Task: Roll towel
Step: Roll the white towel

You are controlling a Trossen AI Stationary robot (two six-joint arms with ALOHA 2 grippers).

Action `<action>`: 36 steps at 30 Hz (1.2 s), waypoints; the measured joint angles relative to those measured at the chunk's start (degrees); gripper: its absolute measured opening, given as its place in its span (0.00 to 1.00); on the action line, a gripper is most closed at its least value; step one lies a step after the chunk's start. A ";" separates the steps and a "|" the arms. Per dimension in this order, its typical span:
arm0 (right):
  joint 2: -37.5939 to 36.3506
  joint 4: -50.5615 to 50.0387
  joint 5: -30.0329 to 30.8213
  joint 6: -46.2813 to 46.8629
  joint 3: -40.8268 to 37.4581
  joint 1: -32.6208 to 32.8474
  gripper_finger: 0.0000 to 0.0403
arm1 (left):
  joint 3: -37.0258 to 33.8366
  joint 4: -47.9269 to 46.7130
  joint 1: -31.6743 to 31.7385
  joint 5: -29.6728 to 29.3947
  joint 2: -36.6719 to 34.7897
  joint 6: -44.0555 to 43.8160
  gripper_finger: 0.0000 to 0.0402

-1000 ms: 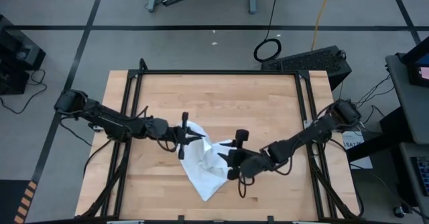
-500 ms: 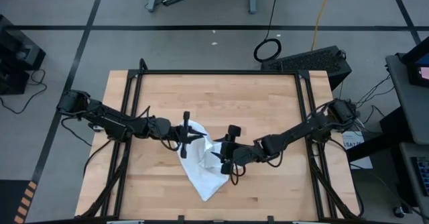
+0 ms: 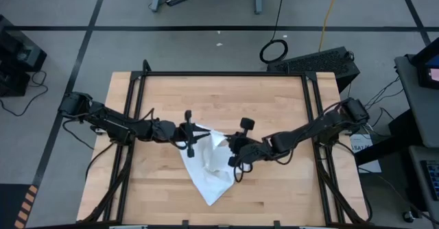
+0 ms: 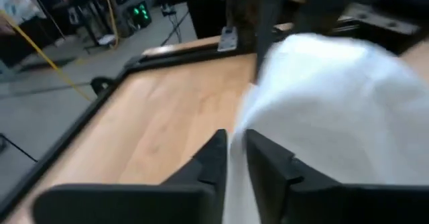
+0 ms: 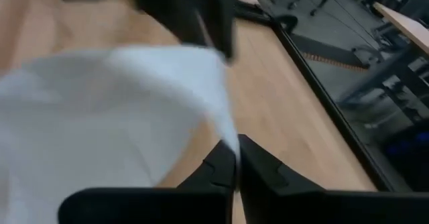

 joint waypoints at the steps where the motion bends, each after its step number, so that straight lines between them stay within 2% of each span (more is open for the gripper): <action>1: -0.67 -2.32 0.07 0.28 0.00 -0.39 0.01 | 0.00 -0.06 -0.04 0.04 0.00 -1.56 0.22; 5: -2.76 -8.68 1.82 3.75 0.00 -1.62 0.01 | 0.00 1.26 -0.42 -0.01 0.00 -8.00 0.38; 8: -2.92 -13.02 2.80 6.21 0.00 -2.58 0.00 | 0.02 3.24 -2.34 0.08 0.72 -11.79 0.47; 13: -2.91 -15.70 2.53 8.33 0.00 -3.98 0.00 | 0.09 8.23 -6.54 -0.03 5.48 -16.10 0.54; 17: -2.88 -15.45 2.62 7.89 0.00 -4.13 0.00 | 0.10 12.71 -9.27 -5.11 10.53 -16.35 0.58; 19: -2.88 -15.59 2.57 7.75 0.00 -4.08 0.00 | 0.30 14.01 -9.87 -5.62 12.44 -17.90 0.60; 23: -2.88 -16.31 2.72 7.67 0.00 -4.13 0.00 | 2.39 14.01 -10.52 -2.56 15.17 -24.78 0.64; 27: -2.88 -16.72 3.02 7.57 0.00 -4.92 0.00 | 4.82 13.59 -10.53 4.62 17.68 -25.71 0.65; 29: -2.86 -16.69 2.97 7.40 0.00 -5.50 0.00 | 5.86 13.40 -10.50 5.11 18.48 -25.85 0.61; 31: -2.97 -16.60 2.97 6.83 0.00 -5.89 0.00 | 6.57 11.58 -10.34 3.18 18.58 -23.99 0.52; 34: -4.52 -16.66 2.92 4.93 0.00 -5.94 0.00 | 6.69 7.86 -9.41 -3.14 16.79 -19.99 0.25; 35: -5.43 -16.67 2.87 4.27 0.00 -5.94 0.00 | 6.69 6.91 -8.87 -4.00 15.25 -18.48 0.14; 36: -6.45 -16.61 2.85 3.76 0.00 -5.92 0.00 | 6.69 5.84 -8.24 -4.27 13.31 -17.28 0.07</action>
